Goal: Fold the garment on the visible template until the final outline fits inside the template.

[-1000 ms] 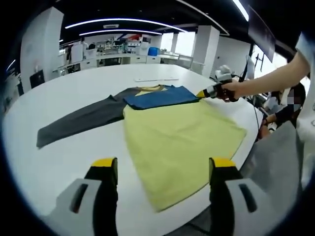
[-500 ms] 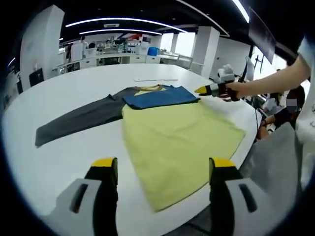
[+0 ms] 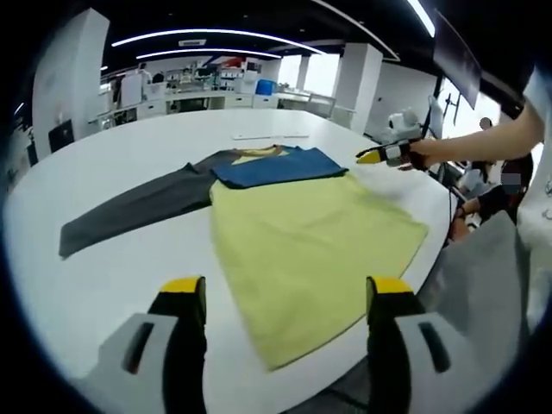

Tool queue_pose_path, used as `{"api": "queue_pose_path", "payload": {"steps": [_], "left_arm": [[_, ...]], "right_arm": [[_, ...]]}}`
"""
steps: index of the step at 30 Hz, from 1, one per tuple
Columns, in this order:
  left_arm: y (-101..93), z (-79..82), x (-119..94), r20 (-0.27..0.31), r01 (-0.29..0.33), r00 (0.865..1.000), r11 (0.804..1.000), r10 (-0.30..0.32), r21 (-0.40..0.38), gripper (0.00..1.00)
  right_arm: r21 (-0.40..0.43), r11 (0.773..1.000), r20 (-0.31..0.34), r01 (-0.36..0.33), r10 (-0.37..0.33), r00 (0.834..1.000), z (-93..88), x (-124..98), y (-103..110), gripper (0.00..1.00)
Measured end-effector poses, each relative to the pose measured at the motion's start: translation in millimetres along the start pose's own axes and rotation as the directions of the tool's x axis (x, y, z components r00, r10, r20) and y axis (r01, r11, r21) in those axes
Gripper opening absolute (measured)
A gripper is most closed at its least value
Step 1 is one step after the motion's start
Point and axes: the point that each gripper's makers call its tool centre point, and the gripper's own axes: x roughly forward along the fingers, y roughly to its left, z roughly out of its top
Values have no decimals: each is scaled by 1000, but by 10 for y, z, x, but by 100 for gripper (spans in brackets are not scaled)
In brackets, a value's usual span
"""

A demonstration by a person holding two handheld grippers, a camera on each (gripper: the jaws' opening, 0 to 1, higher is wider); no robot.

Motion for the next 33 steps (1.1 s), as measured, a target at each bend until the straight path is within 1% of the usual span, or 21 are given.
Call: {"api": "queue_pose_path", "payload": {"steps": [2,4,6,9,11,12,13,16,18,19,21,22,23,24,26,27,28,30,31,33], "left_arm": [[-12,13,2,3,5,1000,1000,-5,-6,73],[-27,21,6,6,14,1000,1000,-14,-17,73],[-31,22,12,4,22,1000,999,-22,-29,73],[-58,60,11,16,40,999,998,-39,-41,74],[-56,98,20,18,47,999,999,-47,-26,74],[-5,90,33,-4,41,999,999,-41,4,74],[14,93,38,-7,39,999,999,-39,11,74],[227,210,78,9,42,999,999,-43,6,74],[367,288,84,24,31,999,1000,-31,2,74],[445,327,79,34,23,999,1000,-22,-7,74],[663,409,71,67,1,998,998,2,-57,73],[787,445,63,80,-14,997,996,21,-86,73],[885,464,52,85,-25,996,995,33,-98,73],[1036,498,32,105,-45,993,991,58,-129,73],[1240,540,-7,125,-69,988,983,91,-172,73],[1376,558,-36,132,-89,985,978,114,-188,73],[1469,569,-59,135,-105,982,976,132,-190,73],[1691,562,-101,124,-143,977,968,171,-209,73],[1803,573,-121,127,-161,973,964,191,-213,72],[2042,543,-179,120,-208,964,952,239,-226,72]], "right_arm": [[4,1000,5,-5,5,1000,-2,-31,97,100],[8,1000,16,-14,14,1000,19,-51,98,100],[11,1000,36,-25,25,999,55,-101,174,100],[8,999,62,-39,39,997,101,-164,285,100],[-10,999,68,-51,52,996,110,-187,333,100],[-21,998,65,-52,53,996,107,-196,334,100],[-28,998,61,-53,55,997,103,-210,349,100],[-35,997,65,-62,64,996,104,-282,426,100],[-40,997,70,-65,68,995,98,-336,472,100],[-41,997,73,-68,71,995,98,-365,498,100],[-45,996,74,-73,76,994,89,-418,544,100],[-50,996,75,-75,79,994,85,-440,563,100],[-52,996,76,-78,82,994,79,-459,582,100],[-53,995,75,-81,85,994,68,-479,602,100],[-58,995,73,-86,91,993,57,-529,650,100],[-63,994,73,-87,91,993,50,-557,684,100],[-65,994,74,-86,90,993,48,-578,713,100],[-57,995,75,-84,89,993,41,-620,741,100],[-49,995,81,-87,90,993,45,-638,753,100],[-33,996,92,-88,90,992,53,-673,784,100]]}}
